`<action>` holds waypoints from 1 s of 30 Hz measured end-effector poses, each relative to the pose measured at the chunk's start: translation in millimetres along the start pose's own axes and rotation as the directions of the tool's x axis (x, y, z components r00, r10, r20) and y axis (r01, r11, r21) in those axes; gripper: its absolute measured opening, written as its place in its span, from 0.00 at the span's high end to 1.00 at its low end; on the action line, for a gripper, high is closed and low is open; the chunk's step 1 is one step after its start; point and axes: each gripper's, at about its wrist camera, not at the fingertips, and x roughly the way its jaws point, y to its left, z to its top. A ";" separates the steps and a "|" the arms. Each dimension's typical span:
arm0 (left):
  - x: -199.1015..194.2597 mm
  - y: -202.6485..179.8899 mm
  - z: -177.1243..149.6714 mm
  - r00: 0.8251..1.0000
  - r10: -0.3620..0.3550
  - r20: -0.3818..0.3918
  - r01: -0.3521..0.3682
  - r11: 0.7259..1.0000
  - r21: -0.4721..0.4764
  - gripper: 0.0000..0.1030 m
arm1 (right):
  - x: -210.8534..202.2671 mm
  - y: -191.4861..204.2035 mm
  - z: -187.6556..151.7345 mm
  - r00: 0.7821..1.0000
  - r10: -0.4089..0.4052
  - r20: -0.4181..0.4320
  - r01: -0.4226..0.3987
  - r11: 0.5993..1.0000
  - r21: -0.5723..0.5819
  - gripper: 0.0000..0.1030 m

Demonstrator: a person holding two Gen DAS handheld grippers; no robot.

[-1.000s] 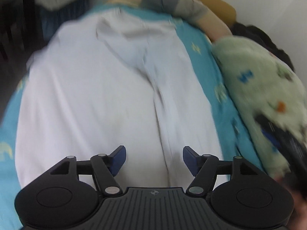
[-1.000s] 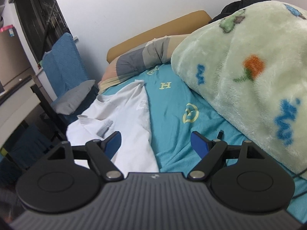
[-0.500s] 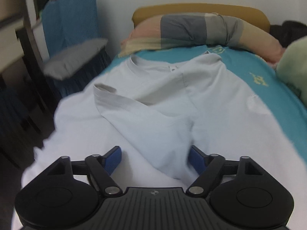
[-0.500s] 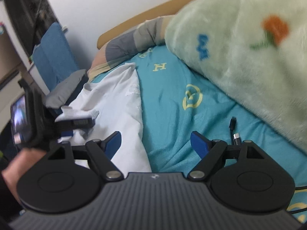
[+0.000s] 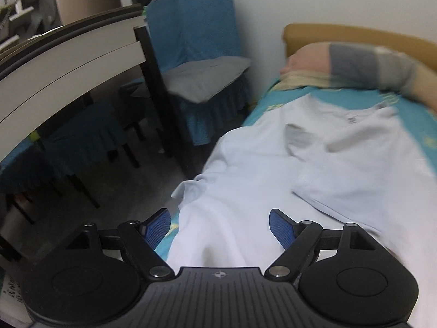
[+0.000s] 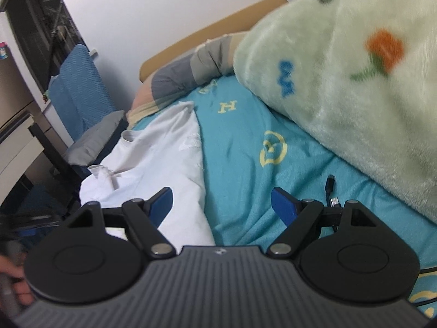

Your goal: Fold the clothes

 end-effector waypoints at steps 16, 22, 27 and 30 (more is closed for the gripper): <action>-137.7 24.0 -29.2 0.876 -0.465 0.127 0.475 0.879 -0.052 0.07 | -4.8 52.6 9.3 0.972 0.156 -0.178 -0.172 0.982 -0.082 0.33; -103.8 38.5 -27.8 0.890 -0.417 0.184 0.438 0.895 -0.087 0.07 | 97.6 115.6 66.9 0.953 0.129 -0.274 -0.142 0.990 -0.027 0.33; -54.8 58.8 -17.4 0.951 -0.245 0.186 0.276 0.948 -0.160 0.07 | 210.0 181.6 87.6 0.927 -0.009 -0.376 -0.011 0.999 -0.052 0.33; -25.7 74.2 -12.9 0.969 -0.171 0.177 0.213 0.943 -0.255 0.07 | 261.7 207.5 80.7 0.923 -0.021 -0.385 0.011 1.000 -0.027 0.35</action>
